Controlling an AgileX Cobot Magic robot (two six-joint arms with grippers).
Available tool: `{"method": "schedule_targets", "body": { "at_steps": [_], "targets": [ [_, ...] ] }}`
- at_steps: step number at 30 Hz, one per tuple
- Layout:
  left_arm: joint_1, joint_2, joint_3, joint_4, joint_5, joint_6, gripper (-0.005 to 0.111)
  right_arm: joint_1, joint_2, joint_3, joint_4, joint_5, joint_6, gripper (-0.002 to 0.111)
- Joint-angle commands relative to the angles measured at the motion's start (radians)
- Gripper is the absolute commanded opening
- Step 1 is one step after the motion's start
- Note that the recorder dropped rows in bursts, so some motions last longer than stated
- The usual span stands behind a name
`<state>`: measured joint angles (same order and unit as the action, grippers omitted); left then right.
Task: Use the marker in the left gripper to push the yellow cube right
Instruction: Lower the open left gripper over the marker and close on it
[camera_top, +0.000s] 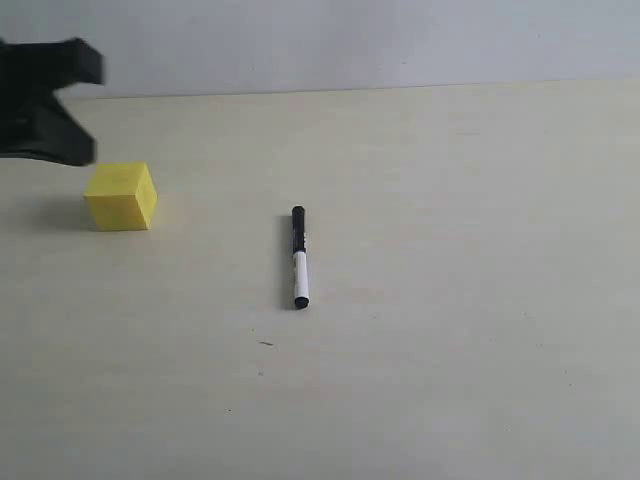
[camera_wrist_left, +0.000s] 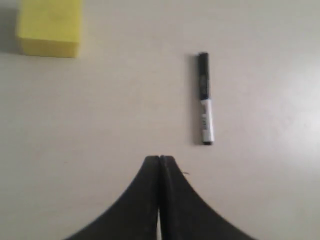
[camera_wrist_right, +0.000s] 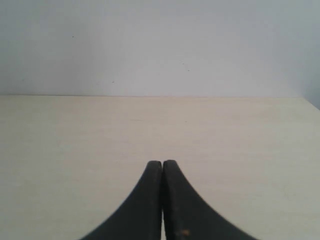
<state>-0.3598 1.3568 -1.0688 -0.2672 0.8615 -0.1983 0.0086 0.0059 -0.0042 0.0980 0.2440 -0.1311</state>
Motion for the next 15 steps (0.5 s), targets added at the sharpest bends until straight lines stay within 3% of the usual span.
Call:
{"method": "schedule_targets", "body": {
  "at_steps": [1,7,15],
  "targets": [
    [-0.214,0.194,-0.152,0.128,0.004,-0.123,0.000,-0.003,-0.006,0.004,0.000,-0.007,0.002,0.000],
    [-0.394,0.458,-0.393,0.386,0.138,-0.350,0.000,-0.003,-0.006,0.004,0.000,-0.007,0.002,0.000],
    [-0.422,0.731,-0.596,0.329,0.256,-0.349,0.001,-0.003,-0.006,0.004,0.000,-0.007,0.002,0.000]
  ]
}}
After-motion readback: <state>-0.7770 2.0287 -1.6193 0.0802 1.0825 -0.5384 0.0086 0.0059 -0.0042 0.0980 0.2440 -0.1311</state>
